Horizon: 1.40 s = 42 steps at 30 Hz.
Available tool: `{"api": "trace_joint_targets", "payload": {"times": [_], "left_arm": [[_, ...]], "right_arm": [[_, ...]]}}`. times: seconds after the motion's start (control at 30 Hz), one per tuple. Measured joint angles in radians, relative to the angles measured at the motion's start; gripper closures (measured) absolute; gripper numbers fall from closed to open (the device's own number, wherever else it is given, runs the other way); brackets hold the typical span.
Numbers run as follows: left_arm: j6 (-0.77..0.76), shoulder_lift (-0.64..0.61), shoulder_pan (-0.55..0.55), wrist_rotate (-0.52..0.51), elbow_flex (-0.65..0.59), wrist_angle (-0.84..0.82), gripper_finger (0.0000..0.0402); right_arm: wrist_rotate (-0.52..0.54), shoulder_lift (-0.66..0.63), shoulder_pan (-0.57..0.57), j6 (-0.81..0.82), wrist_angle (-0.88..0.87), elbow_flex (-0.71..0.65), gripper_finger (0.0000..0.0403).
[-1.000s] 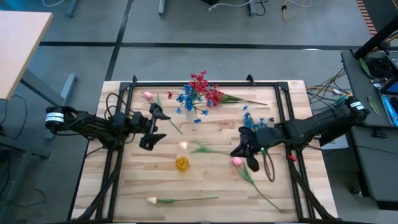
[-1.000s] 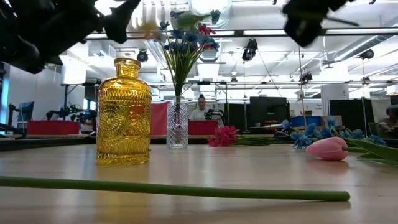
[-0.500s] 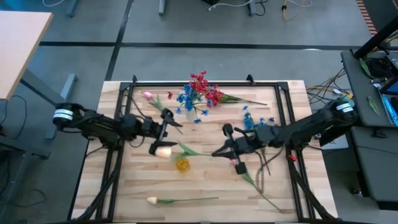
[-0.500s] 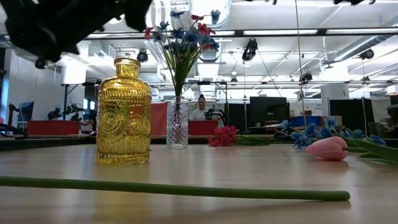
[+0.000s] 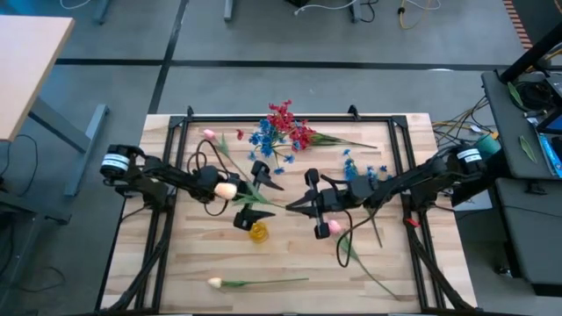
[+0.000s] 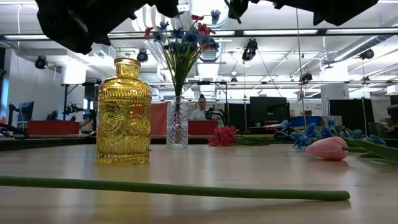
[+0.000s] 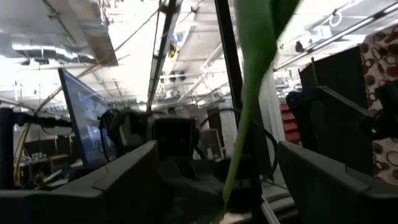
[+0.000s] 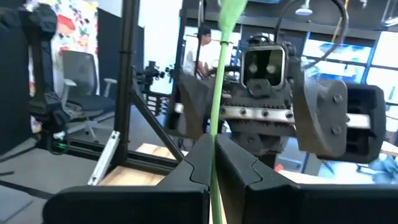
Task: Sort flowers into vase by color
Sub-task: Put the light yellow tulip into the yellow vase
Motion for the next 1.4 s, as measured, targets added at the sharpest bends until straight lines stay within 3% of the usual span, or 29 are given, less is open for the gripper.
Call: {"api": "trace_joint_targets", "payload": {"times": [0.17, 0.27, 0.63, 0.7, 0.9, 1.13, 1.4], "left_arm": [[0.000, 0.001, -0.008, -0.027, -0.006, 0.058, 0.0095], [0.000, 0.000, -0.016, -0.040, -0.006, 0.076, 0.0123], [-0.017, 0.000, -0.045, -0.041, -0.006, 0.075, 0.0362], [-0.030, 0.000, -0.046, -0.045, -0.006, 0.075, 0.0390], [-0.090, 0.000, -0.046, -0.056, -0.006, 0.074, 0.0397], [-0.137, -0.011, -0.047, -0.083, -0.006, 0.031, 0.0400], [-0.305, -0.208, -0.050, -0.099, -0.006, -0.400, 0.0401]], "right_arm": [[0.002, -0.001, 0.000, -0.015, 0.008, 0.000, 0.0394], [0.003, 0.000, 0.000, -0.028, 0.009, 0.000, 0.0394], [0.054, 0.000, 0.001, -0.023, 0.006, 0.000, 0.0394], [0.052, 0.000, 0.001, -0.021, 0.005, 0.000, 0.0394], [0.053, -0.001, 0.001, 0.006, -0.001, 0.000, 0.0375], [0.100, -0.024, -0.003, 0.052, -0.044, 0.000, 0.0278], [0.139, -0.187, -0.004, 0.145, -0.344, 0.002, 0.0188]]}}
